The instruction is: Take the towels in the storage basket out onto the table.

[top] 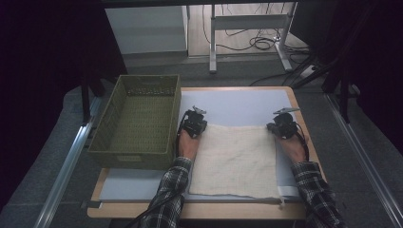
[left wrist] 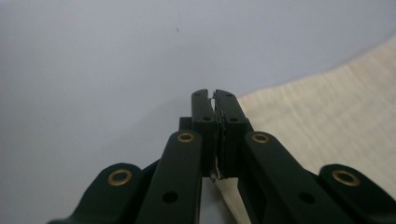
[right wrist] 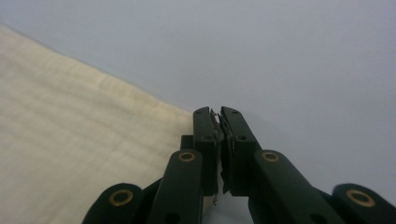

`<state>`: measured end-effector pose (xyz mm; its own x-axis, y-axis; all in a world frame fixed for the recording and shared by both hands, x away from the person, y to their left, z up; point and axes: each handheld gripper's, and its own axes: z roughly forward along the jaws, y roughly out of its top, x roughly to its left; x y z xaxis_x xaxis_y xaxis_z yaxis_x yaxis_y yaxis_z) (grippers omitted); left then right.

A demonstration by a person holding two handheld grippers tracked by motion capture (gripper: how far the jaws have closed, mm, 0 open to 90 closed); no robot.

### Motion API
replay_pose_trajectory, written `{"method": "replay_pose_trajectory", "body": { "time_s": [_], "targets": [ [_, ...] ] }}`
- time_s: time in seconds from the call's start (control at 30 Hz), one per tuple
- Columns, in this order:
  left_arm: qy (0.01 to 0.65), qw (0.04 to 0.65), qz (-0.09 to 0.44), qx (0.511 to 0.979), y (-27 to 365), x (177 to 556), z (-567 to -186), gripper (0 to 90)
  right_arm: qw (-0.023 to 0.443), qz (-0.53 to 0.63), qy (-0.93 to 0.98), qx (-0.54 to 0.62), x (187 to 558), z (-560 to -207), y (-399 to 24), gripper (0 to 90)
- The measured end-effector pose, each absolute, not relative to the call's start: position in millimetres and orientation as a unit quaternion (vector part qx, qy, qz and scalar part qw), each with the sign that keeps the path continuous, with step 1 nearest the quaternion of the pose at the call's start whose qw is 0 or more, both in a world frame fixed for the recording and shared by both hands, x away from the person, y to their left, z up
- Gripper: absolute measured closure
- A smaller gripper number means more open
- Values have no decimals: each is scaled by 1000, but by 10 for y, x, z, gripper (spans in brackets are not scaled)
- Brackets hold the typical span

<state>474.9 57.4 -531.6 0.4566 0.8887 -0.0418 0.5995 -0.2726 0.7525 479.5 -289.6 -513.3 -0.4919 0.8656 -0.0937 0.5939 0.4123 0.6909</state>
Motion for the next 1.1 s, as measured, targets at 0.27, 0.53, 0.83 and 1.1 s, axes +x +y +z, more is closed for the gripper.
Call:
{"method": "replay_pose_trajectory", "body": {
  "time_s": [0.27,0.53,0.83,1.1],
  "targets": [
    [467,370,234,769,474,4824,-5133,880,242,325,785,468,4917,-4904,-2964,855],
    [453,374,252,769,528,4520,-5057,877,218,354,785,459,4729,-4847,-3049,851],
    [426,375,262,780,494,4096,-5040,876,188,377,793,440,4328,-4863,-3116,854],
    [411,371,262,790,497,3795,-5126,873,172,388,796,432,3942,-4908,-3252,854]
  ]
}}
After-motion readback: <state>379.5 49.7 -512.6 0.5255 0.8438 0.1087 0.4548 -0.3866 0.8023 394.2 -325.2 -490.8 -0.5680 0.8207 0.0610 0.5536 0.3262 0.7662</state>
